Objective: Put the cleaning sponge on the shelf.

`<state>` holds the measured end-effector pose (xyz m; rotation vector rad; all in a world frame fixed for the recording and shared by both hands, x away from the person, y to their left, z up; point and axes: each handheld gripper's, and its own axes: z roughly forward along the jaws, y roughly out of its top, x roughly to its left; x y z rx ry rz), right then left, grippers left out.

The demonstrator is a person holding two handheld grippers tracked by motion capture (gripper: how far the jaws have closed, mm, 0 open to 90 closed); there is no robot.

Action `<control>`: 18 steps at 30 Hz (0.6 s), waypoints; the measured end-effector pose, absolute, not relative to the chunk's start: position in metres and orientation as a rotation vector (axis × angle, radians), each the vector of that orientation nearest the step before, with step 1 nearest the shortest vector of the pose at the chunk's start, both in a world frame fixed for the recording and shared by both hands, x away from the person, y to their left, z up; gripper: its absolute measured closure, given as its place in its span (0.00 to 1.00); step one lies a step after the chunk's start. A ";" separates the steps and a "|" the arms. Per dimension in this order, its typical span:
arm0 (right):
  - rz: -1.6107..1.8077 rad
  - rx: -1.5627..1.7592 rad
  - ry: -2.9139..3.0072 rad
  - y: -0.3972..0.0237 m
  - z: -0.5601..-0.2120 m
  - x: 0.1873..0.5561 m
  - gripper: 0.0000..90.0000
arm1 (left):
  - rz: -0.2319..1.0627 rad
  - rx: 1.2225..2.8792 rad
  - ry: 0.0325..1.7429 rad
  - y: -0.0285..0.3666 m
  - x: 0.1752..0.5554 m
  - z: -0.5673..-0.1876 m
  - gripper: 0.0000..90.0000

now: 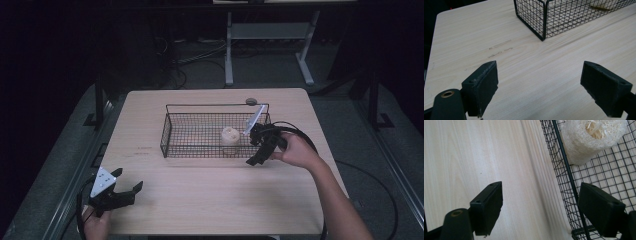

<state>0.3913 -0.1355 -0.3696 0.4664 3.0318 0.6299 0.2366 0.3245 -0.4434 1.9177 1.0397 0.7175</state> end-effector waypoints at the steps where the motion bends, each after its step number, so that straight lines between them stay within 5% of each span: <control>1: 0.638 0.470 3.023 -0.137 -0.367 0.390 0.21 | 0.717 1.918 1.040 0.324 0.236 -0.443 0.15; 18: 0.670 0.432 2.976 -0.149 -0.355 0.359 0.21 | 0.718 1.918 1.038 0.324 0.236 -0.444 0.15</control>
